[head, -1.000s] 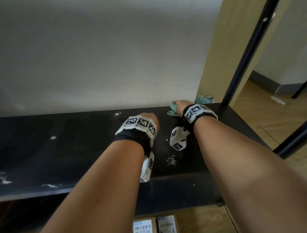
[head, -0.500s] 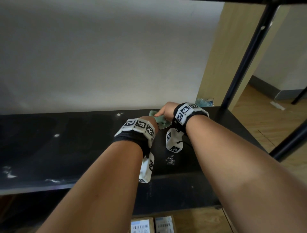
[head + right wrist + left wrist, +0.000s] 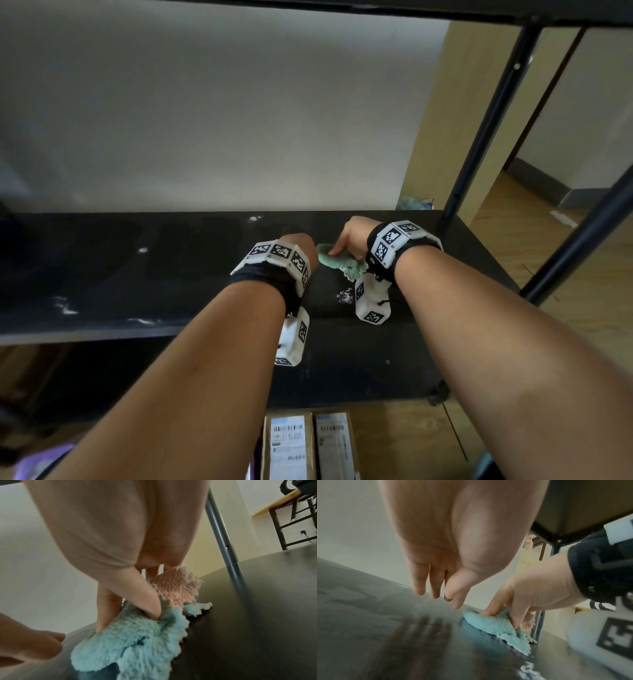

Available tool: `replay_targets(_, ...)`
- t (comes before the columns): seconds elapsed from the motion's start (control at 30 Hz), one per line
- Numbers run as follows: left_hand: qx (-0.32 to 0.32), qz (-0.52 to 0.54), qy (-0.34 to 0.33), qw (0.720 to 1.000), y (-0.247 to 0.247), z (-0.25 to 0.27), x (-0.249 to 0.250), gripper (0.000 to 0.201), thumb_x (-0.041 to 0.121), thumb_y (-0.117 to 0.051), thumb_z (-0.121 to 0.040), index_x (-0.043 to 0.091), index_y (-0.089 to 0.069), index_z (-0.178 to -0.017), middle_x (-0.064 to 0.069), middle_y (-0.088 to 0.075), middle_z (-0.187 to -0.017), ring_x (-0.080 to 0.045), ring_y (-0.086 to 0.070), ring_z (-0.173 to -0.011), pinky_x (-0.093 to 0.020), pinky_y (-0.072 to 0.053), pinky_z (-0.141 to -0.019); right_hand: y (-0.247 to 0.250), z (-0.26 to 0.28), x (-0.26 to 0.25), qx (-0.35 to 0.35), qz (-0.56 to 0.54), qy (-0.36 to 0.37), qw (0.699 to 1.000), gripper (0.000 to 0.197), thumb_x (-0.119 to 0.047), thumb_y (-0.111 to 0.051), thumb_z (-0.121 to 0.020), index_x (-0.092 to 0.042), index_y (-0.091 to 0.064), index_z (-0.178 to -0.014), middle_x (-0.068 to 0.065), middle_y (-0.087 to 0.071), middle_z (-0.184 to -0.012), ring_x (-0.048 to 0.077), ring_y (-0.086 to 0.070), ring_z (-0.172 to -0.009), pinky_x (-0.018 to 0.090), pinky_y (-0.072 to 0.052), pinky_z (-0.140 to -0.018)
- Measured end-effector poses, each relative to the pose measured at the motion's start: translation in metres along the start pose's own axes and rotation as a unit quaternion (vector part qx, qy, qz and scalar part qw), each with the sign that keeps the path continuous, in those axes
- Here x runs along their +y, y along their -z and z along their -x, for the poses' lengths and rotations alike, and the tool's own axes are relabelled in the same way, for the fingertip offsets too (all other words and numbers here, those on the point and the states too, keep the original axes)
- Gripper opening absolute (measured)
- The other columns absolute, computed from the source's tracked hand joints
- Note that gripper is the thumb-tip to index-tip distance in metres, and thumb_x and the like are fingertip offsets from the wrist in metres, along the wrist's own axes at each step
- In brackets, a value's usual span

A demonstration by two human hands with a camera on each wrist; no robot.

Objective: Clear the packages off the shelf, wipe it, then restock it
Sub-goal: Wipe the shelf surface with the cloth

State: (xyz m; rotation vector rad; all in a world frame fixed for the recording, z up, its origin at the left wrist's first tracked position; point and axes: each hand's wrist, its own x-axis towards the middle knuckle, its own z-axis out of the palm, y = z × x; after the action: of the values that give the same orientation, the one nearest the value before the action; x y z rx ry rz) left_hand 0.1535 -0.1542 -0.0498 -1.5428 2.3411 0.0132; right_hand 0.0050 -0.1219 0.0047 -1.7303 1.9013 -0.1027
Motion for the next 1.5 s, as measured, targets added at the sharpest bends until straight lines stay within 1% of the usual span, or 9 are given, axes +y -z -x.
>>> replay_targets(0.13, 0.002, 0.006, -0.003, 1.000, -0.006, 0.007, 0.002, 0.021, 0.016, -0.056, -0.082, 0.016, -0.068, -0.099, -0.002, -0.069, -0.104, -0.026, -0.067, -0.099, -0.039, -0.056, -0.085, -0.008, 0.031, 0.002, -0.009, 0.034, 0.017, 0.999, 0.019, -0.014, -0.066, -0.087, -0.009, -0.077, -0.101, 0.003, -0.074, -0.095, 0.006, -0.048, -0.054, 0.020, -0.037, -0.053)
replay_targets(0.23, 0.018, 0.027, 0.013, 0.999, -0.019, 0.006, -0.003, 0.029, 0.017, -0.058, -0.079, 0.022, -0.067, -0.106, 0.002, -0.067, -0.110, -0.025, -0.066, -0.102, -0.040, -0.056, -0.085, -0.010, 0.054, 0.011, 0.037, 0.006, 0.038, 0.999, 0.023, -0.012, -0.064, -0.088, -0.016, -0.077, -0.107, 0.002, -0.072, -0.110, 0.014, -0.062, -0.079, 0.023, -0.046, -0.070)
replay_targets(0.33, -0.005, 0.060, 0.051, 0.997, -0.032, -0.002, -0.013, 0.031, 0.024, -0.059, -0.069, 0.034, -0.068, -0.097, 0.008, -0.069, -0.105, -0.021, -0.067, -0.096, -0.033, -0.055, -0.080, -0.009, 0.058, 0.024, 0.111, -0.016, -0.042, 0.993, 0.028, -0.024, -0.059, -0.092, -0.017, -0.072, -0.116, 0.006, -0.066, -0.123, 0.025, -0.062, -0.110, 0.031, -0.048, -0.096)
replay_targets(0.43, -0.027, 0.097, 0.056, 0.993, -0.045, -0.013, -0.018, 0.024, 0.021, -0.059, -0.067, 0.037, -0.069, -0.082, 0.013, -0.067, -0.084, -0.016, -0.065, -0.082, -0.025, -0.049, -0.071, -0.014, 0.058, 0.033, 0.091, 0.022, -0.124, 0.988, 0.042, -0.036, -0.053, -0.095, -0.015, -0.060, -0.131, 0.009, -0.058, -0.134, 0.028, -0.055, -0.122, 0.036, -0.044, -0.103)
replay_targets(0.63, -0.041, 0.115, 0.079, 0.989, -0.059, -0.016, -0.016, 0.037, 0.021, -0.055, -0.067, 0.035, -0.066, -0.099, 0.005, -0.065, -0.117, -0.021, -0.066, -0.098, -0.033, -0.053, -0.077, -0.031, 0.059, 0.030, 0.058, -0.034, -0.046, 0.997, 0.036, -0.033, -0.061, -0.091, -0.013, -0.067, -0.121, 0.005, -0.068, -0.118, 0.021, -0.063, -0.107, 0.026, -0.044, -0.082)
replay_targets(0.87, -0.026, 0.080, 0.071, 0.994, -0.043, 0.026, 0.000, 0.043, 0.020, -0.057, -0.071, 0.024, -0.062, -0.114, -0.001, -0.061, -0.125, -0.026, -0.064, -0.108, -0.037, -0.053, -0.084, -0.041, 0.070, 0.012, 0.051, -0.034, 0.023, 0.998, 0.025, -0.019, -0.063, -0.089, -0.011, -0.074, -0.110, 0.006, -0.070, -0.115, 0.023, -0.064, -0.107, 0.030, -0.048, -0.095)
replay_targets(1.03, 0.007, 0.102, 0.075, 0.992, -0.057, 0.023, -0.019, 0.047, 0.024, -0.052, -0.068, 0.027, -0.060, -0.114, -0.003, -0.054, -0.134, -0.030, -0.060, -0.112, -0.044, -0.053, -0.089, -0.033, 0.093, 0.017, 0.140, -0.005, -0.073, 0.988, 0.035, -0.028, -0.058, -0.091, -0.011, -0.068, -0.119, 0.009, -0.066, -0.120, 0.028, -0.063, -0.109, 0.039, -0.050, -0.097)
replay_targets(1.23, 0.072, 0.122, 0.099, 0.985, -0.028, 0.088, 0.003, 0.036, 0.012, -0.043, -0.096, 0.008, -0.058, -0.128, -0.014, -0.057, -0.132, -0.030, -0.056, -0.121, -0.036, -0.046, -0.097, -0.043, 0.114, 0.007, 0.151, 0.093, -0.136, 0.975, 0.048, -0.029, -0.059, -0.093, -0.003, -0.048, -0.132, 0.013, -0.047, -0.134, 0.030, -0.043, -0.128, 0.040, -0.042, -0.104)
replay_targets(1.5, -0.040, 0.140, 0.118, 0.982, -0.054, 0.075, -0.024, 0.028, 0.024, -0.060, -0.068, 0.029, -0.068, -0.094, 0.002, -0.066, -0.114, -0.023, -0.066, -0.093, -0.034, -0.054, -0.079, -0.069, 0.117, -0.018, 0.102, 0.167, -0.052, 0.979, 0.041, -0.022, -0.055, -0.092, -0.018, -0.056, -0.132, 0.007, -0.042, -0.133, 0.033, -0.037, -0.126, 0.036, -0.041, -0.087)
